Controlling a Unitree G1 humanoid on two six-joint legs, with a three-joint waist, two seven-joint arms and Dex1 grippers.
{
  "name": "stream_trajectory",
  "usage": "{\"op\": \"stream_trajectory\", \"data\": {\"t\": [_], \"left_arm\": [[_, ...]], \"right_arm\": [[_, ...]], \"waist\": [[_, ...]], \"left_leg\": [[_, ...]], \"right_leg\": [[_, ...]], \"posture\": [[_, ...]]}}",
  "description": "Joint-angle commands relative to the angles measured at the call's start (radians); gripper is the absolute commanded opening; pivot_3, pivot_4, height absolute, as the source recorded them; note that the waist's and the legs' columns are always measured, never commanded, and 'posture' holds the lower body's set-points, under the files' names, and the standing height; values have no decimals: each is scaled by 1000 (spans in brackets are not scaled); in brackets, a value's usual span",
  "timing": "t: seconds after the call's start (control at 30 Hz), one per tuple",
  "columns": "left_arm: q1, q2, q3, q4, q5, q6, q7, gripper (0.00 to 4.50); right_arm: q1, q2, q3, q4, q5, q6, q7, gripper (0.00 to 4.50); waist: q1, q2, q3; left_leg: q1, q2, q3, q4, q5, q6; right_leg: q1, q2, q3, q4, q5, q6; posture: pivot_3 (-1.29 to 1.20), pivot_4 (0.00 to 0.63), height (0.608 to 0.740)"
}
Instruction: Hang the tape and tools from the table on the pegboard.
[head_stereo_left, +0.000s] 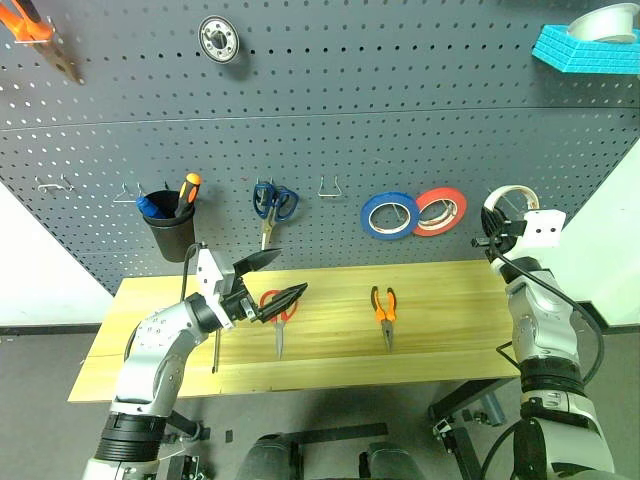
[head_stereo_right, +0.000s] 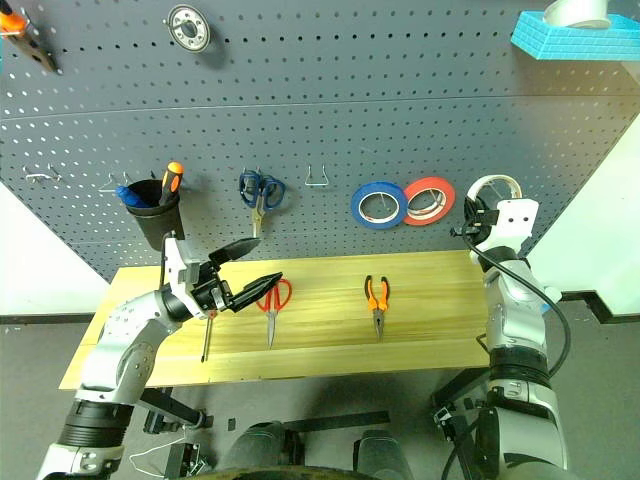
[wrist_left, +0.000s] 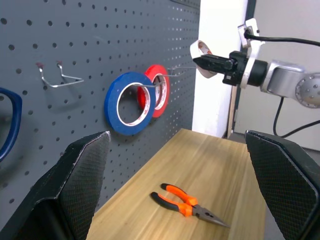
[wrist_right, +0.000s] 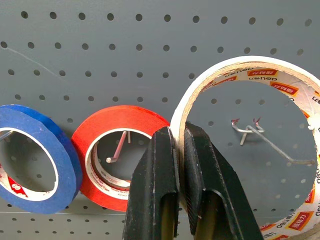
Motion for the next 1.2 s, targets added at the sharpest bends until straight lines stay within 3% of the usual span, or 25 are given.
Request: {"op": "stream_trajectory", "data": {"t": [0.03,0.97,1.2], "left_arm": [[-7,1,3,-35,-17,0,1,4500],[-16,33,15,-107,-61,63,11,4500],[-18,38,12,-95,-59,62,6,4500]], "right_arm": [[-34,-16,-6,-5,-2,-29,3,65],[-130,-38,-11,230,-37,-138,13,65],[-54,-60,-28,119,-17,-122,8,65]], "waist": [[0,0,0],[0,0,0],[2,0,0]], "left_leg": [[0,0,0,0,0,0],[0,0,0,0,0,0],[0,0,0,0,0,0]], "right_leg": [[0,0,0,0,0,0],[0,0,0,0,0,0],[0,0,0,0,0,0]], "posture": [[121,0,740],[140,1,740],[124,0,740]]}}
